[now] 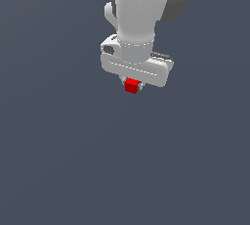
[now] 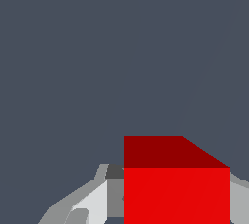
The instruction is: Pick up the red cube and move it to a goal position.
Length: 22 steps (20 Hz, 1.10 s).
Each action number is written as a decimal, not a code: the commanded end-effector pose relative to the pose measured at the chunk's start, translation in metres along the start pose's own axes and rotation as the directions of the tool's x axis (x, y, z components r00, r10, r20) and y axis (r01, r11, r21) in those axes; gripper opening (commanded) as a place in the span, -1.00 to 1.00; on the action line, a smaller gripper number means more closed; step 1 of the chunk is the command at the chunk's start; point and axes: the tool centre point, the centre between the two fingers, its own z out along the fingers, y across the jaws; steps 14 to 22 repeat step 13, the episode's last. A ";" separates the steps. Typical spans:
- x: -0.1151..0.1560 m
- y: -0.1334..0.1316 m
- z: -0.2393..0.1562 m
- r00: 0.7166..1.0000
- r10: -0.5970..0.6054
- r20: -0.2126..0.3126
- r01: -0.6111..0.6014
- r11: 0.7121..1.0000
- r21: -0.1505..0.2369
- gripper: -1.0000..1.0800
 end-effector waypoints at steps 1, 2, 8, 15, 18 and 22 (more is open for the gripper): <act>-0.008 -0.005 -0.021 1.000 0.001 0.001 -0.001 1.000 -0.001 -1.00; -0.010 -0.007 -0.027 1.000 0.001 0.001 -0.001 1.000 -0.001 -1.00; -0.019 -0.016 -0.055 1.000 0.000 0.000 0.000 1.000 -0.001 -1.00; -0.022 -0.019 -0.062 1.000 0.000 0.001 0.000 1.000 0.000 -1.00; -0.022 -0.019 -0.062 1.000 0.000 0.001 0.000 1.000 0.000 -1.00; -0.022 -0.019 -0.062 1.000 0.000 0.001 0.000 1.000 0.000 -1.00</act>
